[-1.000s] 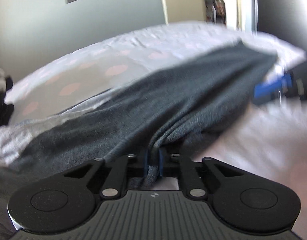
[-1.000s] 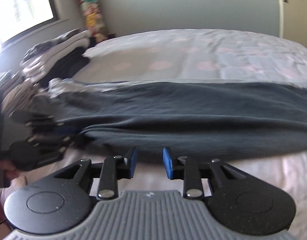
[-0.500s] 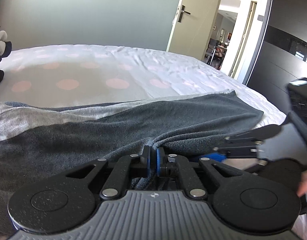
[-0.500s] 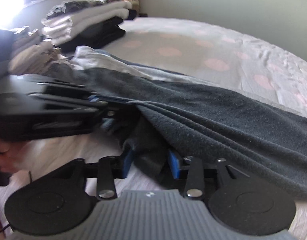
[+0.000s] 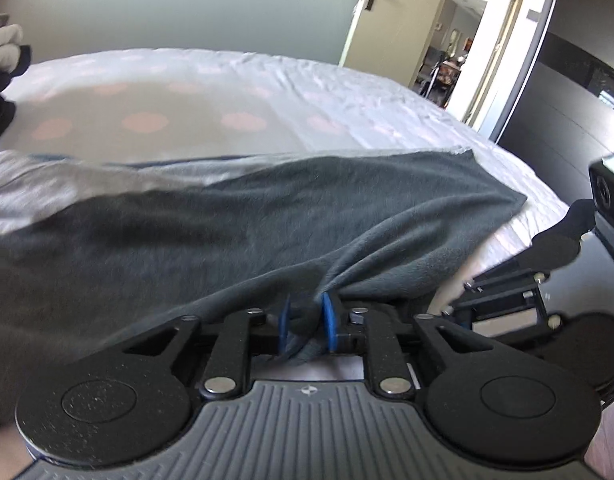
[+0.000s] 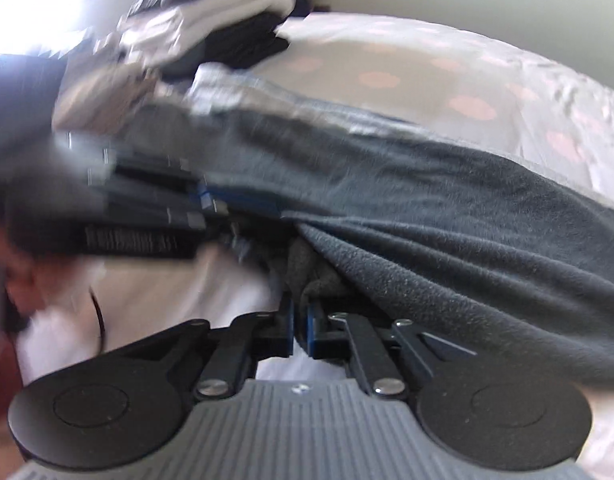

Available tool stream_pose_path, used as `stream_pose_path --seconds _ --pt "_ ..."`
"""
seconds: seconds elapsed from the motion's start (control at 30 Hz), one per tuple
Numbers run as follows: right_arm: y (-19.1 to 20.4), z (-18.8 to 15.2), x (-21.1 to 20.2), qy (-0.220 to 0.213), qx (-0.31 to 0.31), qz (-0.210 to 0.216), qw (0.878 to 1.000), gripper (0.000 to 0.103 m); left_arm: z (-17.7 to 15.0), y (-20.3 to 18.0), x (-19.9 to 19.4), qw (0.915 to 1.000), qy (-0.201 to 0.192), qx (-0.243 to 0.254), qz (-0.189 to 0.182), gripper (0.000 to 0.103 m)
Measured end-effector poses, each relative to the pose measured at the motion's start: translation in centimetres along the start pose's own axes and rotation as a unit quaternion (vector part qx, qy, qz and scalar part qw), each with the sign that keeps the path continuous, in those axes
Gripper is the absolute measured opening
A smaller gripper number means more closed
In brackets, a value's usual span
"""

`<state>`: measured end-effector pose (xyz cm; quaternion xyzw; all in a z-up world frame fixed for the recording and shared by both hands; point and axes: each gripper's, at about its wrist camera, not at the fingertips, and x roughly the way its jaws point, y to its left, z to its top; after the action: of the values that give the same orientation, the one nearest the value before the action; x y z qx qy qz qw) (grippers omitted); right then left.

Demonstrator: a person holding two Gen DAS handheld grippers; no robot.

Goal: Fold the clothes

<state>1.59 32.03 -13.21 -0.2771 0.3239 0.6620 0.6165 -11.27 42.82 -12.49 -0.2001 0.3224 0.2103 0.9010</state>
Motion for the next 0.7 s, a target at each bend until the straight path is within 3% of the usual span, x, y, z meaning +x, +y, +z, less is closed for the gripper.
stream_pose_path --seconds 0.1,0.27,0.43,0.53,0.57,0.6,0.7 --pt "0.3 -1.1 0.7 0.016 0.021 -0.003 1.0 0.004 -0.2 1.1 -1.6 0.9992 -0.002 -0.02 0.036 0.03" --pt "1.9 -2.1 0.2 0.019 0.011 -0.018 1.0 0.003 -0.7 4.1 -3.7 0.9925 0.001 -0.065 0.103 0.05" --pt "2.2 -2.8 -0.4 0.025 0.031 -0.026 0.999 0.004 -1.5 5.2 -3.3 0.9889 0.017 -0.073 0.128 0.051" --pt "2.1 -2.9 -1.0 0.01 0.057 -0.035 0.998 0.016 -2.3 5.0 -2.2 0.9852 0.023 -0.046 0.163 0.051" --pt "2.1 -2.8 -1.1 0.004 0.057 -0.039 0.998 0.032 -2.6 4.9 -1.8 0.9837 0.027 -0.034 0.175 0.051" --pt "2.1 -2.8 -1.2 -0.002 0.058 -0.044 0.997 0.039 -2.8 4.8 -1.6 0.9825 0.03 -0.023 0.182 0.051" --pt "2.1 -2.6 -1.4 -0.021 0.059 -0.057 0.996 0.044 -2.8 3.9 -2.2 0.9824 0.025 0.006 0.185 0.051"
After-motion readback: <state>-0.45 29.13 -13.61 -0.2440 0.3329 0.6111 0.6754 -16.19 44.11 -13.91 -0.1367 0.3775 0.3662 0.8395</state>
